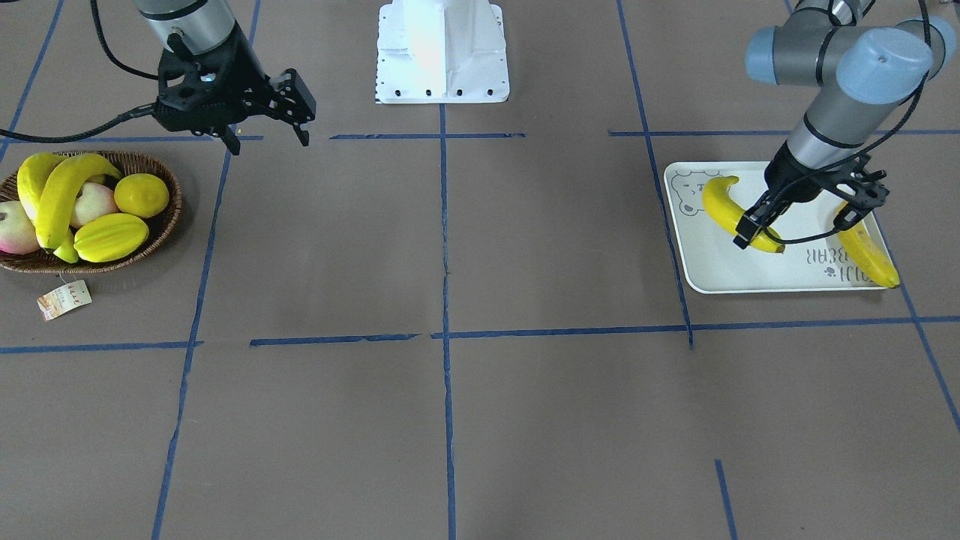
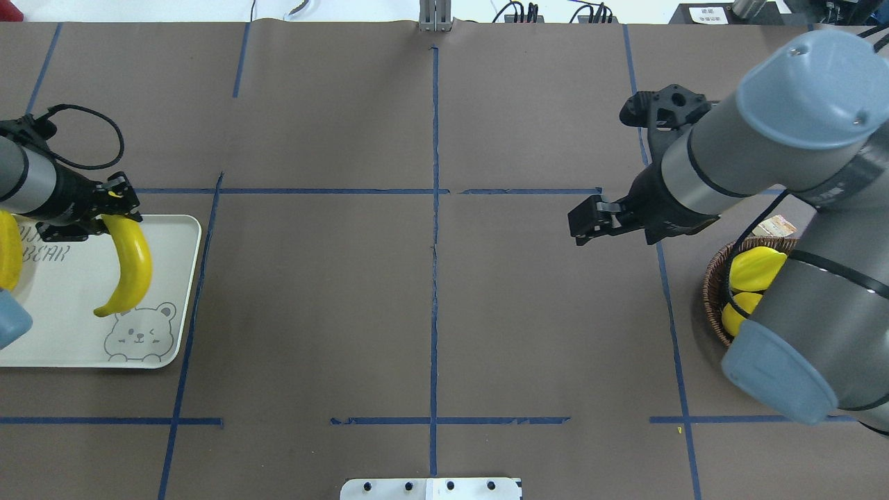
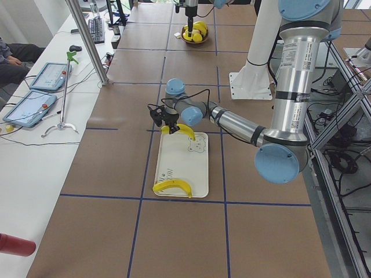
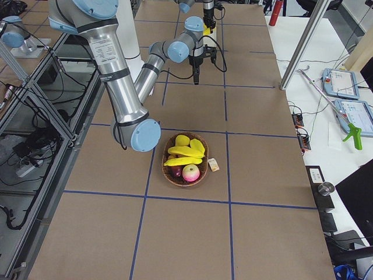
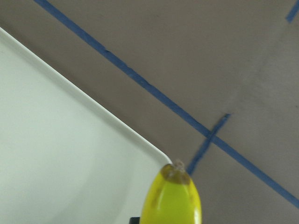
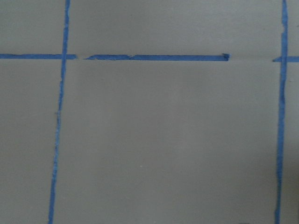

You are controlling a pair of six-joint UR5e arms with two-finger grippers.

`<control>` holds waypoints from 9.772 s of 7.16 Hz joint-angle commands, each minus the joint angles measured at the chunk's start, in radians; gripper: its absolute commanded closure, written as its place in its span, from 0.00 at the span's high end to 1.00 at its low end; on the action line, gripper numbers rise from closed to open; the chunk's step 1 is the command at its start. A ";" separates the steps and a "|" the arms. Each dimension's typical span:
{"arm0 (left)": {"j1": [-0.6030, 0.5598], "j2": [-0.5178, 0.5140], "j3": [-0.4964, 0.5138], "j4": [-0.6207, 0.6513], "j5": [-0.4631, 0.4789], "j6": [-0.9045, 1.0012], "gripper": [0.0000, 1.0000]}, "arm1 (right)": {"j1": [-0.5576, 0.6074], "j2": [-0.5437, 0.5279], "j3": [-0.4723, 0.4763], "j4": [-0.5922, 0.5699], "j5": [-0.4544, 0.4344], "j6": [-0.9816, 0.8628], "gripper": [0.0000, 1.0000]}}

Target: Transfer all bananas from basket to plate

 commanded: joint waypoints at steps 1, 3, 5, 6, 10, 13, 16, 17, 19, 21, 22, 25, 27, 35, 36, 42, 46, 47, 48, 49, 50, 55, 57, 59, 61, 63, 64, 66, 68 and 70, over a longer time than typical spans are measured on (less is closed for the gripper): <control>-0.024 0.110 0.038 -0.047 0.004 0.228 0.00 | 0.076 -0.093 0.053 -0.044 0.046 -0.156 1.00; -0.073 0.113 0.180 -0.193 0.003 0.256 0.00 | 0.076 -0.095 0.053 -0.034 0.048 -0.169 1.00; -0.118 0.094 0.259 -0.233 0.000 0.258 0.34 | 0.075 -0.095 0.049 -0.034 0.046 -0.169 1.00; -0.126 0.092 0.259 -0.244 -0.002 0.303 0.99 | 0.076 -0.093 0.049 -0.032 0.046 -0.169 1.00; -0.290 0.068 0.203 -0.227 -0.269 0.402 1.00 | 0.092 -0.165 0.070 -0.032 0.045 -0.228 1.00; -0.276 0.012 0.153 -0.227 -0.273 0.394 1.00 | 0.122 -0.383 0.150 -0.024 0.037 -0.402 1.00; -0.276 0.009 0.150 -0.232 -0.304 0.393 1.00 | 0.155 -0.628 0.138 0.212 0.032 -0.403 0.99; -0.276 0.012 0.134 -0.232 -0.315 0.391 1.00 | 0.153 -0.674 0.100 0.362 0.025 -0.267 0.98; -0.276 0.018 0.117 -0.232 -0.315 0.387 1.00 | 0.150 -0.787 -0.029 0.753 -0.023 -0.087 0.97; -0.274 0.021 0.112 -0.232 -0.315 0.387 1.00 | 0.142 -0.817 -0.094 0.882 -0.059 0.013 0.95; -0.274 0.023 0.109 -0.232 -0.315 0.387 1.00 | 0.138 -0.820 -0.118 0.884 -0.061 0.019 0.94; -0.274 0.023 0.110 -0.232 -0.315 0.387 1.00 | 0.020 -0.823 -0.138 0.885 -0.175 0.141 0.93; -0.274 0.023 0.112 -0.232 -0.315 0.387 1.00 | -0.022 -0.825 -0.186 0.890 -0.215 0.154 0.93; -0.261 0.023 0.123 -0.235 -0.313 0.385 1.00 | -0.077 -0.804 -0.186 0.910 -0.216 0.217 0.11; -0.259 0.023 0.123 -0.235 -0.313 0.382 1.00 | -0.076 -0.804 -0.186 0.911 -0.218 0.217 0.04; -0.256 0.021 0.123 -0.235 -0.313 0.382 1.00 | -0.066 -0.807 -0.158 0.911 -0.207 0.211 0.02; -0.256 0.021 0.120 -0.235 -0.313 0.382 1.00 | 0.048 -0.816 -0.106 0.899 -0.110 0.195 0.01; -0.256 0.021 0.118 -0.235 -0.313 0.381 1.00 | 0.119 -0.810 -0.092 0.898 -0.047 0.166 0.01; -0.256 0.021 0.114 -0.235 -0.313 0.381 1.00 | 0.159 -0.807 -0.077 0.896 -0.022 0.124 0.01; -0.256 0.020 0.114 -0.236 -0.313 0.370 1.00 | 0.211 -0.797 -0.075 0.895 0.027 0.101 0.01; -0.239 0.020 0.110 -0.239 -0.313 0.356 1.00 | 0.260 -0.799 -0.072 0.895 0.085 0.070 0.01; -0.216 0.014 0.089 -0.241 -0.312 0.325 1.00 | 0.277 -0.690 0.038 0.584 0.086 -0.012 0.00; -0.202 0.009 0.086 -0.243 -0.309 0.325 1.00 | 0.230 -0.475 0.043 0.337 0.074 -0.016 0.00; -0.193 -0.041 0.066 -0.247 -0.313 0.325 1.00 | 0.100 -0.242 0.021 0.186 0.013 -0.014 0.03; -0.126 -0.148 0.066 -0.247 -0.309 0.295 1.00 | 0.006 -0.034 -0.084 0.186 -0.035 -0.003 0.03; -0.098 -0.263 0.064 -0.247 -0.315 0.273 1.00 | -0.043 0.046 -0.126 0.207 -0.037 0.006 0.03; -0.062 -0.323 0.067 -0.247 -0.312 0.168 1.00 | -0.089 0.061 -0.135 0.286 -0.041 0.097 0.03; -0.023 -0.437 0.081 -0.244 -0.301 -0.045 1.00 | -0.184 0.158 -0.274 0.524 -0.122 0.247 0.04; 0.015 -0.492 0.089 -0.244 -0.278 -0.105 0.99 | -0.259 0.267 -0.371 0.577 -0.257 0.350 0.04; 0.111 -0.538 0.092 -0.243 -0.164 -0.156 0.99 | -0.275 0.315 -0.390 0.575 -0.291 0.368 0.06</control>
